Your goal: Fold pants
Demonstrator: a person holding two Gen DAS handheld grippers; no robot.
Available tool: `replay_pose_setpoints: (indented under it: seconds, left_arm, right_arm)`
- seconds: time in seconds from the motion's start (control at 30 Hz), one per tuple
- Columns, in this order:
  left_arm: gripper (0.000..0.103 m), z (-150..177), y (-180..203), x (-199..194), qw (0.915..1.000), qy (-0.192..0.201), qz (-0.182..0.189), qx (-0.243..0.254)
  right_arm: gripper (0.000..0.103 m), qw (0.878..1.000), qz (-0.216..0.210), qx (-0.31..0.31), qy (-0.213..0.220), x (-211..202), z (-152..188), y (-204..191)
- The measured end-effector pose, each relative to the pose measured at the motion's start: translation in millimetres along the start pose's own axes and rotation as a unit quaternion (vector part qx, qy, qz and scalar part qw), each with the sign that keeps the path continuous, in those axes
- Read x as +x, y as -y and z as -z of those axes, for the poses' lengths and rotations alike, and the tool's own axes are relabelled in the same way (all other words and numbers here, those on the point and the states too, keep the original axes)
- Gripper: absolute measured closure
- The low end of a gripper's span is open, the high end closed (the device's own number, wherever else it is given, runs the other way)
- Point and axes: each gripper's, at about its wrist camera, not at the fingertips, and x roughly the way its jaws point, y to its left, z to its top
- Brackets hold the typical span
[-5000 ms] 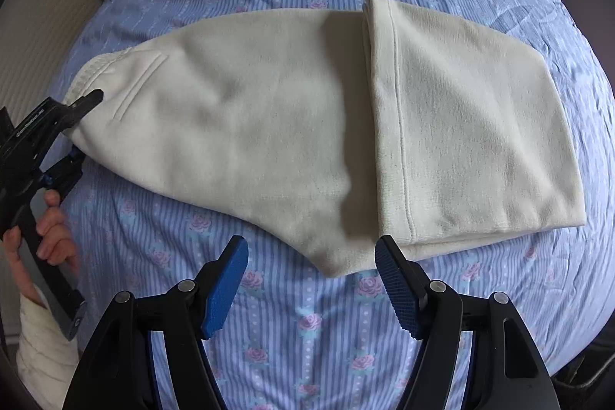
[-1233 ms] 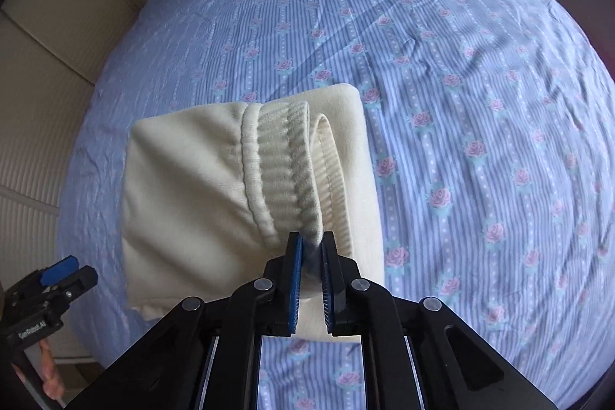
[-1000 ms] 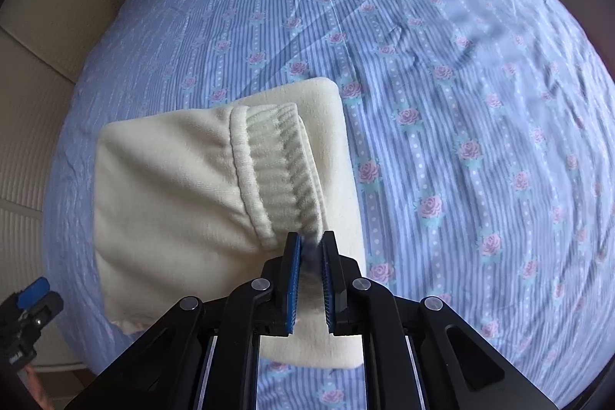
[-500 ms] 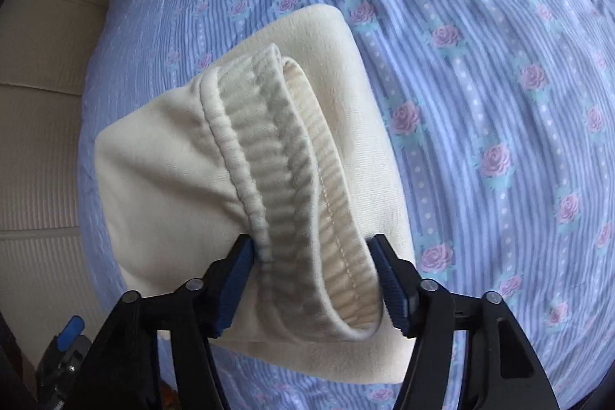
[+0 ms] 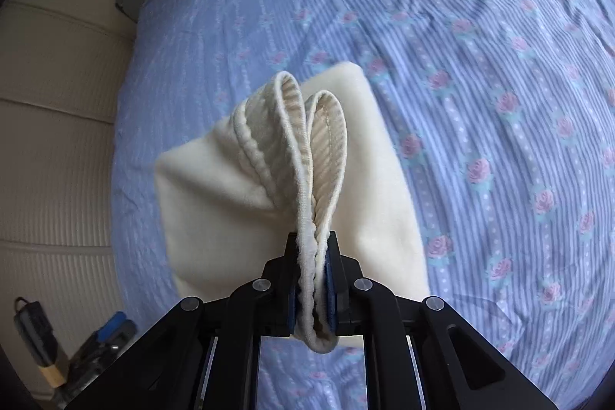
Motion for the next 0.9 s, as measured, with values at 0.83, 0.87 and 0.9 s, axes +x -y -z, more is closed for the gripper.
replay_pose_setpoints:
  seconds: [0.83,0.87,0.9]
  left_arm:
    - [0.024,17,10,3,0.9986,0.002,-0.048,0.024]
    - [0.024,15,10,3,0.9986,0.004,-0.049,0.021]
    - [0.024,13,10,3,0.9986,0.005,-0.051,0.017]
  right_arm:
    - [0.021,0.992,0.066,-0.071,0.082,-27,76,7]
    - [0.021,0.992,0.070,-0.066,0.084,-22,71,7]
    - [0.021,0.993,0.068,-0.059,0.081,-16,66,8]
